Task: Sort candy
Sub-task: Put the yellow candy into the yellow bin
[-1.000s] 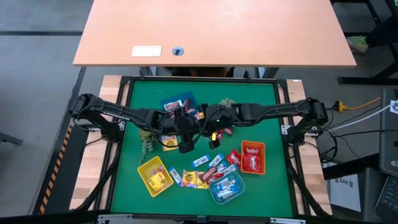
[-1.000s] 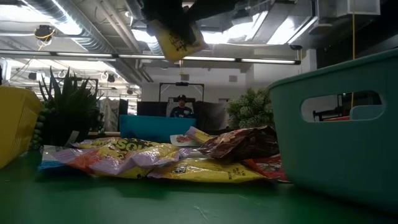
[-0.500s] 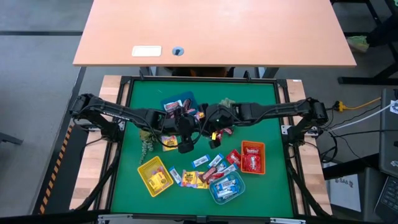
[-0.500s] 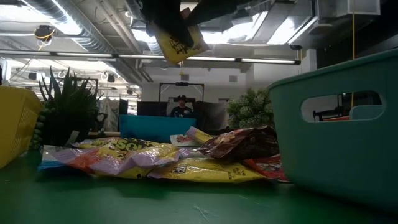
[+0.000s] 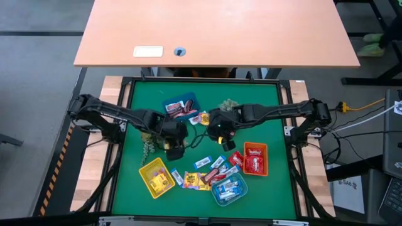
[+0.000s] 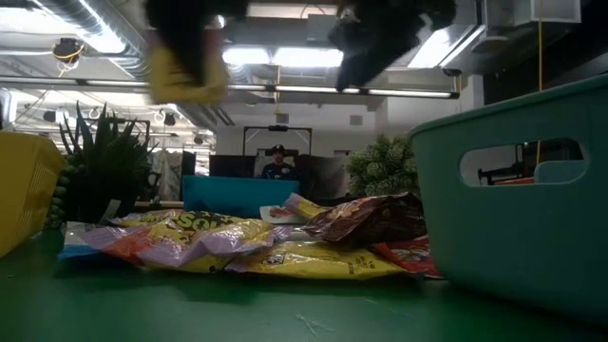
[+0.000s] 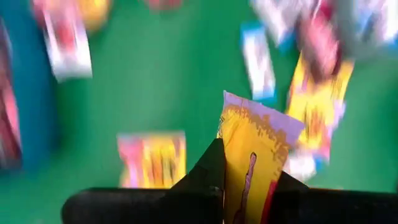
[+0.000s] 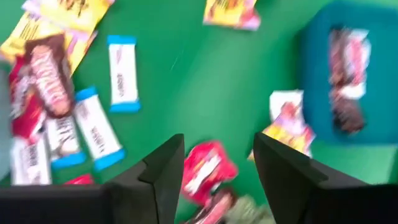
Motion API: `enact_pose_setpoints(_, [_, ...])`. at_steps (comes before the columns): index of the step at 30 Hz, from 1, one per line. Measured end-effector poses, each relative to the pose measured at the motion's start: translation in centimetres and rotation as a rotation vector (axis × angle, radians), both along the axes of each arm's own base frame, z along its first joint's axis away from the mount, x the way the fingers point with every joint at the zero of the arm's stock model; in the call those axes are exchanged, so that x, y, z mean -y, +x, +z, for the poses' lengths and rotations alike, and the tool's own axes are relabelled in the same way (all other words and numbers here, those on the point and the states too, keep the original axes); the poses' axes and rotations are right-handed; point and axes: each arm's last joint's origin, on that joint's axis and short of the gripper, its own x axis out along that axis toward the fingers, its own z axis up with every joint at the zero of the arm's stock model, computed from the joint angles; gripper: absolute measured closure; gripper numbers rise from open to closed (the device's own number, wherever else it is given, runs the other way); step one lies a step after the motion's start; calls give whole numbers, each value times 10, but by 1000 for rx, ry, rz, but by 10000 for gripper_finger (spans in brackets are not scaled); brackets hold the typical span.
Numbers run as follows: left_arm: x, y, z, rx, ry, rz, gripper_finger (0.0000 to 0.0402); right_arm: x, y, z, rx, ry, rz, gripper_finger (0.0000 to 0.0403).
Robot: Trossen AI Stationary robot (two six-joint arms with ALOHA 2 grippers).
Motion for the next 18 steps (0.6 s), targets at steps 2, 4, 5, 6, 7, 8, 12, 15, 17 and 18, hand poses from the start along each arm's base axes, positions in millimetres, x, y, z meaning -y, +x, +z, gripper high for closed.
enact_pose_setpoints(2, [10,-6,-9,-83,-55,49,399,0,-4,-2,-52,32,-23,208])
enact_pose_setpoints(4, [23,-14,-21,-164,-116,73,399,-1,-6,-3,-79,57,-47,208])
enact_pose_setpoints(5, [29,-18,-26,-199,-156,77,399,-1,-7,-4,-86,72,-53,208])
enact_pose_setpoints(6, [36,-21,-30,-219,-197,79,399,-1,-7,-5,-89,81,-57,208])
enact_pose_setpoints(7, [43,-24,-33,-239,-236,80,399,-1,-7,-7,-94,89,-55,208])
enact_pose_setpoints(8, [49,-28,-36,-265,-256,86,399,-2,-7,-8,-99,98,-50,207])
enact_pose_setpoints(12, [66,-41,-46,-304,-218,141,398,-2,-7,-8,-98,99,-49,207])
enact_pose_setpoints(15, [72,-45,-48,-298,-188,159,387,-2,-6,-8,-90,100,-48,207])
enact_pose_setpoints(17, [74,-45,-48,-296,-188,179,372,-2,-6,-8,-85,100,-48,207])
enact_pose_setpoints(18, [74,-46,-48,-296,-188,191,363,-2,-6,-8,-86,100,-48,207])
